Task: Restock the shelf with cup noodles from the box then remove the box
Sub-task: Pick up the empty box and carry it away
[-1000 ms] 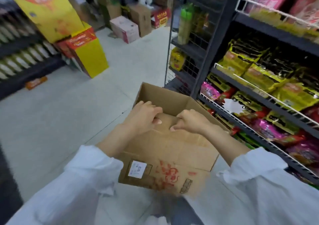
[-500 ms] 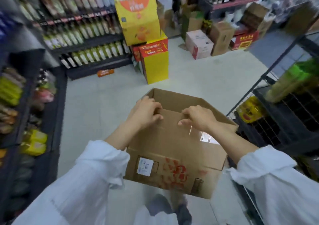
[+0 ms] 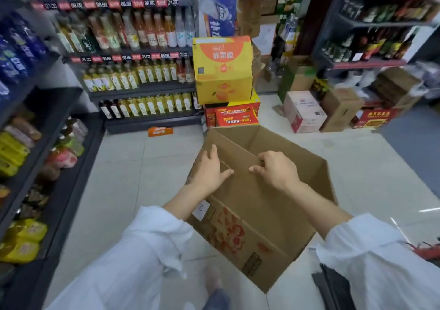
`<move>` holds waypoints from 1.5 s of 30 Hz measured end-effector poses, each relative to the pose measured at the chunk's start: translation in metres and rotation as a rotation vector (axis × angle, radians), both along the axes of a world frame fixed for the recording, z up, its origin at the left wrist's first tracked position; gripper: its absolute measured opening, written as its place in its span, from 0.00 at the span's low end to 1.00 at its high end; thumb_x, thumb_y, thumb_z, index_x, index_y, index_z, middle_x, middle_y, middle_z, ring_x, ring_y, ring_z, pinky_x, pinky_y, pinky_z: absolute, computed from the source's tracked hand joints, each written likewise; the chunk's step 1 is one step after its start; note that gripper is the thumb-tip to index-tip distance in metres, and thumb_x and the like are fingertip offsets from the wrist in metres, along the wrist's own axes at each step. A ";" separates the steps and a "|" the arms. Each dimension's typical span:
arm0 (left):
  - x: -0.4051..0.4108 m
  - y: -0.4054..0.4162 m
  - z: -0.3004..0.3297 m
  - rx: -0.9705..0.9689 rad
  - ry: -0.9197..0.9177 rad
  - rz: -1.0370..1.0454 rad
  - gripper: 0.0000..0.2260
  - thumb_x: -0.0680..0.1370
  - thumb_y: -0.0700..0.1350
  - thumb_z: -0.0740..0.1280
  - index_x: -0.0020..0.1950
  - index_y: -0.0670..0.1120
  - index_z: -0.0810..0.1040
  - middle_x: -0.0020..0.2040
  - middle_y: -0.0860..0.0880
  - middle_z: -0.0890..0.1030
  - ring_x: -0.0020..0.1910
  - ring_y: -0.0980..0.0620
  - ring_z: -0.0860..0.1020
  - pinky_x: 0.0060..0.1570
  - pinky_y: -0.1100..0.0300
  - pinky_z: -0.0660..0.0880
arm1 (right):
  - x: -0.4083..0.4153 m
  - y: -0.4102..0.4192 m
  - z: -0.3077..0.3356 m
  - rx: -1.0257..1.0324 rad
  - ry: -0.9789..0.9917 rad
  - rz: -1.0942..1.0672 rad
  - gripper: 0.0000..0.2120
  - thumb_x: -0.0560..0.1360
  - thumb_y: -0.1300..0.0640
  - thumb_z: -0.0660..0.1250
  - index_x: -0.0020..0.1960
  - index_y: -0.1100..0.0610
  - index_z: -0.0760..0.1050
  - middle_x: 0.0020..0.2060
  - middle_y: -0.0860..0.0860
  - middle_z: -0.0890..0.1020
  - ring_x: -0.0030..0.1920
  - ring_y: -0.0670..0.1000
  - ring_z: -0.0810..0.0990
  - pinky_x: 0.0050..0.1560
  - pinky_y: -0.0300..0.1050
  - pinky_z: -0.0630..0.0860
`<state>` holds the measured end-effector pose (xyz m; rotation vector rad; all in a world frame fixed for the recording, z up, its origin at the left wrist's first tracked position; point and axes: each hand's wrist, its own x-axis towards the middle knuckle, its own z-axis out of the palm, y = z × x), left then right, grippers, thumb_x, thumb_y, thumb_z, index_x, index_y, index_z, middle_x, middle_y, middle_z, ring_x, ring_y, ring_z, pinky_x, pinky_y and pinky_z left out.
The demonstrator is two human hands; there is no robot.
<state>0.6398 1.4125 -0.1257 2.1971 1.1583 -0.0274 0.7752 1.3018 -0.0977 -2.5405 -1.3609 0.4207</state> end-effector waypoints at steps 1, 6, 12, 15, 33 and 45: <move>0.015 0.020 0.002 -0.061 0.011 -0.021 0.40 0.78 0.53 0.65 0.78 0.47 0.39 0.78 0.42 0.47 0.76 0.43 0.56 0.73 0.48 0.60 | 0.011 0.020 0.003 0.016 -0.027 -0.011 0.12 0.75 0.46 0.66 0.39 0.52 0.69 0.45 0.55 0.82 0.51 0.59 0.79 0.40 0.45 0.68; 0.079 0.109 0.019 -0.151 -0.092 -0.066 0.39 0.80 0.51 0.62 0.77 0.50 0.36 0.70 0.40 0.70 0.65 0.41 0.72 0.63 0.51 0.70 | 0.067 0.116 0.019 0.084 -0.063 -0.063 0.14 0.76 0.46 0.65 0.42 0.57 0.76 0.45 0.56 0.82 0.50 0.61 0.79 0.42 0.47 0.71; 0.165 0.220 0.009 -0.369 -0.278 0.059 0.31 0.81 0.50 0.60 0.77 0.57 0.43 0.72 0.46 0.68 0.64 0.44 0.73 0.62 0.52 0.72 | 0.144 0.231 0.013 0.149 -0.083 -0.059 0.12 0.77 0.50 0.64 0.40 0.57 0.73 0.43 0.57 0.83 0.49 0.62 0.79 0.40 0.47 0.68; 0.211 0.270 -0.004 -0.492 -0.389 0.139 0.28 0.82 0.46 0.59 0.77 0.57 0.48 0.72 0.50 0.67 0.63 0.49 0.72 0.64 0.53 0.71 | 0.189 0.288 0.000 0.163 -0.104 -0.047 0.10 0.77 0.51 0.63 0.45 0.58 0.75 0.43 0.57 0.83 0.48 0.63 0.80 0.43 0.49 0.72; 0.326 0.516 -0.077 -0.785 -0.514 0.459 0.21 0.83 0.45 0.54 0.72 0.65 0.60 0.76 0.52 0.58 0.72 0.45 0.62 0.67 0.39 0.64 | 0.277 0.557 -0.085 0.128 0.125 -0.089 0.11 0.79 0.57 0.59 0.51 0.63 0.76 0.47 0.62 0.82 0.50 0.64 0.80 0.46 0.50 0.74; 0.308 0.582 -0.147 -1.021 -0.600 0.651 0.17 0.84 0.46 0.52 0.67 0.65 0.67 0.60 0.51 0.77 0.59 0.46 0.76 0.56 0.37 0.75 | 0.263 0.647 -0.174 0.094 0.659 0.004 0.35 0.76 0.68 0.61 0.77 0.49 0.51 0.65 0.54 0.76 0.63 0.54 0.76 0.59 0.41 0.72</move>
